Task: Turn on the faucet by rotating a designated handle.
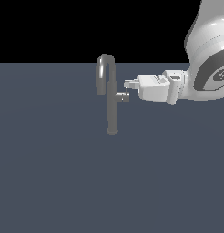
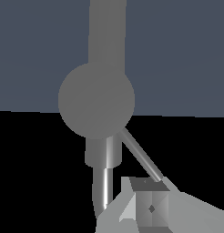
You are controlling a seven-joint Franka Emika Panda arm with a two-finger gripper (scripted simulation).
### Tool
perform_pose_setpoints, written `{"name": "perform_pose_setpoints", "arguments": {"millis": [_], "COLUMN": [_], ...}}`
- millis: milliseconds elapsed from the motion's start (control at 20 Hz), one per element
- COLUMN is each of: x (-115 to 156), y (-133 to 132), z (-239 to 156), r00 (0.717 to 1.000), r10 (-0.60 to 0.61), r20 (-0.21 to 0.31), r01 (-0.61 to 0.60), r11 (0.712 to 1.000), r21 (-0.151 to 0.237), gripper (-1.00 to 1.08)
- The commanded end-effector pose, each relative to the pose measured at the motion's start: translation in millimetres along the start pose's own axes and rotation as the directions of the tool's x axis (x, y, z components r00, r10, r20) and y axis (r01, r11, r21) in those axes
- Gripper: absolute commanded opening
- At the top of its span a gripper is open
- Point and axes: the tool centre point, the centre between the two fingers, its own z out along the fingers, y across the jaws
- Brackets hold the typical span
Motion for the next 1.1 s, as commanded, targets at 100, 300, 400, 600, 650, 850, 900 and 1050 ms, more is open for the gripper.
{"name": "perform_pose_setpoints", "arguments": {"millis": [100,300,400,600,650,850,900,1050], "x": [29,16,31,61,61,47,54,72], "y": [22,14,19,29,29,16,17,17], "z": [0,0,0,0,0,0,0,0], "r00": [1.000,1.000,1.000,0.999,0.999,1.000,1.000,1.000], "r10": [0.032,-0.006,0.007,0.034,0.034,-0.004,0.002,0.019], "r20": [0.001,0.003,0.002,0.002,0.002,0.006,0.005,0.003], "r01": [-0.032,0.006,-0.007,-0.034,-0.034,0.004,-0.002,-0.019], "r11": [0.999,1.000,1.000,0.999,0.999,1.000,1.000,1.000], "r21": [-0.004,-0.003,-0.004,-0.004,-0.004,-0.006,-0.006,-0.005], "gripper": [-1.00,-1.00,-1.00,-1.00,-1.00,-1.00,-1.00,-1.00]}}
